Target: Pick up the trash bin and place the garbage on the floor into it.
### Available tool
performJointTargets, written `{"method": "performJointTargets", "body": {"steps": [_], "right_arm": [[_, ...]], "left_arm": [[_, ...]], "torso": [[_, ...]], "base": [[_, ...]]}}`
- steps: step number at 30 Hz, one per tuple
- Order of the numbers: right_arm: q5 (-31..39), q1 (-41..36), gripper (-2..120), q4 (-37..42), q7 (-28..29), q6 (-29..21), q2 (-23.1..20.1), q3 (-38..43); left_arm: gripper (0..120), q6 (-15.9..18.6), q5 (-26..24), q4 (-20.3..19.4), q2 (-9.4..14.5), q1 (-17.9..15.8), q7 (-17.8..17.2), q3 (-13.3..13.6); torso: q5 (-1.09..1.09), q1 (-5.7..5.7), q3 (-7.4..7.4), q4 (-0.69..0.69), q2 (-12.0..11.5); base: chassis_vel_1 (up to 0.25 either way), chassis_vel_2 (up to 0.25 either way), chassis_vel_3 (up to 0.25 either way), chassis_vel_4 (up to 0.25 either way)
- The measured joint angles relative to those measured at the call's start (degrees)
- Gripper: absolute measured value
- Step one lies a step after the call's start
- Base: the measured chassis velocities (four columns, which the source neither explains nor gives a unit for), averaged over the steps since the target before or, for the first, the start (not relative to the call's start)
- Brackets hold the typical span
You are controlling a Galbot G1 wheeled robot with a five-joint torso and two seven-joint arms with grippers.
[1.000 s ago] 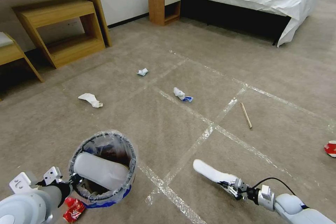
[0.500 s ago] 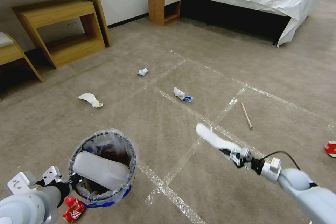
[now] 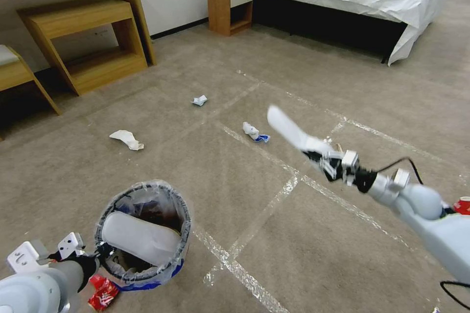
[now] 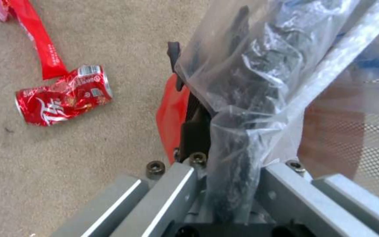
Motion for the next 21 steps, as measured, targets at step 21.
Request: {"method": "performJointTargets", "body": {"steps": [21], "right_arm": [[5.51,22.24,0,10.33,0.44,-4.31,12.31,-26.2]], "left_arm": [[0,-0.02,0.43,0.38,-1.55,-0.73,0.48,0.31]], "torso": [[-0.02,0.0,0.0,0.0,0.0]], "base": [[0.0,0.0,0.0,0.0]]}}
